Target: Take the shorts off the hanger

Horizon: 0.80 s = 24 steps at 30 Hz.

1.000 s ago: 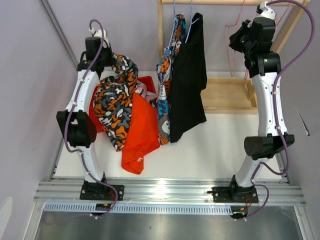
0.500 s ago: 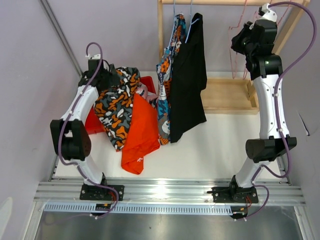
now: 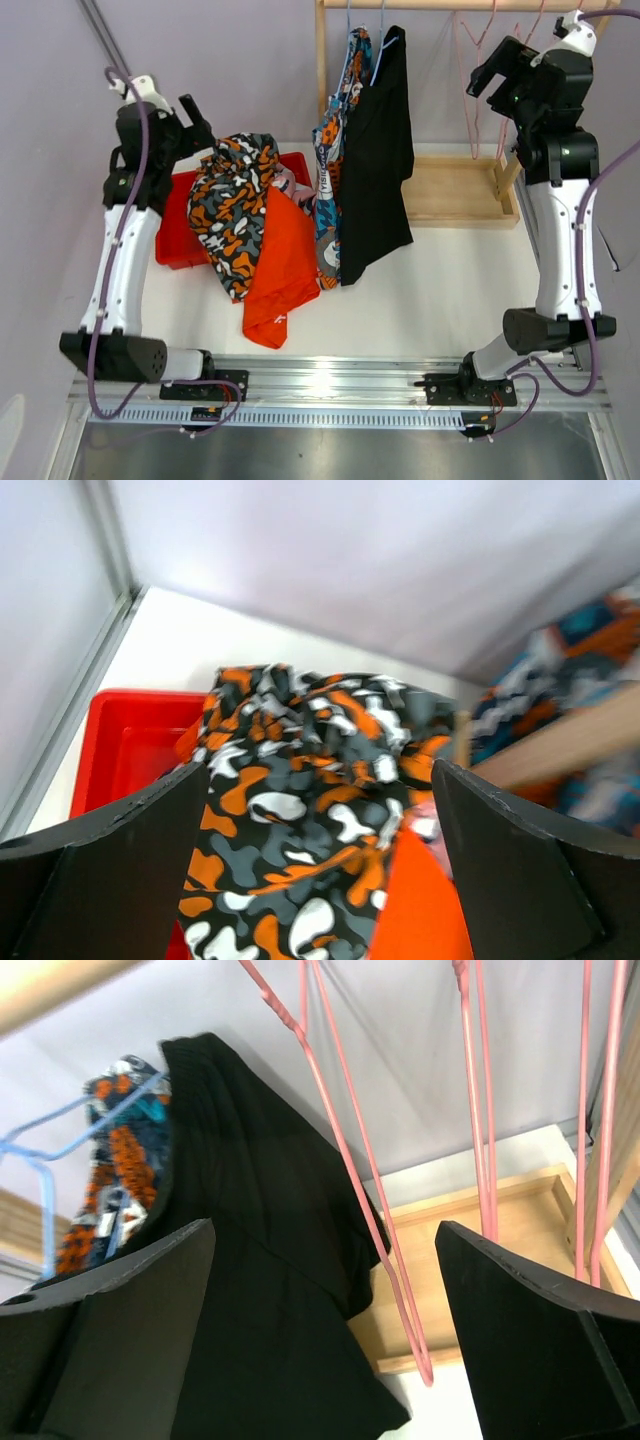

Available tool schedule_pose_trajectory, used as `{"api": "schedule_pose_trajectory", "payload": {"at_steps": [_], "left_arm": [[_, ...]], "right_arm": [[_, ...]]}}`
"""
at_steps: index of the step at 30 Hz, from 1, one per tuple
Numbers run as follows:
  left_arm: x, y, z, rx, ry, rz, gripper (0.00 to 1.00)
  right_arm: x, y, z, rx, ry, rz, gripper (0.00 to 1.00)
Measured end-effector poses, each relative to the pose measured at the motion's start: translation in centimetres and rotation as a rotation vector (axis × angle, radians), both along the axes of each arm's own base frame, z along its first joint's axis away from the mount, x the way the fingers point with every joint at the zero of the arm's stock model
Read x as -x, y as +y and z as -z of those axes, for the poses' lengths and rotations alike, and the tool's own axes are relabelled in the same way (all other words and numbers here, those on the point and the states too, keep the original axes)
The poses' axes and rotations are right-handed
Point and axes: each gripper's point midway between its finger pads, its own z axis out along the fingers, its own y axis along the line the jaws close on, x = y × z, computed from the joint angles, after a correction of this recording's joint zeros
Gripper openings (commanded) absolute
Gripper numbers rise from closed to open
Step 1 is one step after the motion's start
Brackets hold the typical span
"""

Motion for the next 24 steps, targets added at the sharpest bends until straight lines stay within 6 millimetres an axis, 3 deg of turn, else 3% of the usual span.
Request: {"api": "schedule_pose_trajectory", "payload": {"at_steps": [3, 5, 6, 9, 13, 17, 21, 24], "left_arm": [[2.6, -1.1, -3.2, 0.014, -0.090, 0.057, 0.99], [4.5, -2.2, -4.3, 0.020, -0.140, 0.109, 1.00], [5.4, -2.9, -4.5, 0.022, -0.158, 0.137, 0.99], [7.7, -4.8, -4.3, 0.032, -0.187, 0.222, 0.99], [9.0, -6.5, -2.3, 0.045, -0.172, 0.300, 0.99], [9.8, -7.3, 1.2, 0.057, -0.116, 0.345, 0.99], [11.6, -8.3, 4.3, 0.077, -0.077, 0.396, 0.99], [13.1, -9.4, 5.3, 0.082, -0.082, 0.445, 0.99]], "right_arm": [[2.1, 0.7, -1.7, -0.017, -0.042, -0.014, 0.99], [3.4, 2.2, -3.0, -0.024, -0.077, -0.042, 0.99], [4.0, 2.7, -3.6, -0.025, -0.093, -0.048, 0.99], [5.3, 7.4, -5.4, -0.032, -0.133, -0.153, 0.99], [4.8, 11.4, -6.5, -0.040, -0.162, -0.224, 0.96], [1.9, 14.1, -4.5, -0.024, -0.124, -0.232, 0.92], [-2.2, 16.7, -0.2, 0.011, -0.040, -0.233, 0.92], [-4.7, 18.4, 3.0, 0.041, 0.015, -0.229, 0.92]]}}
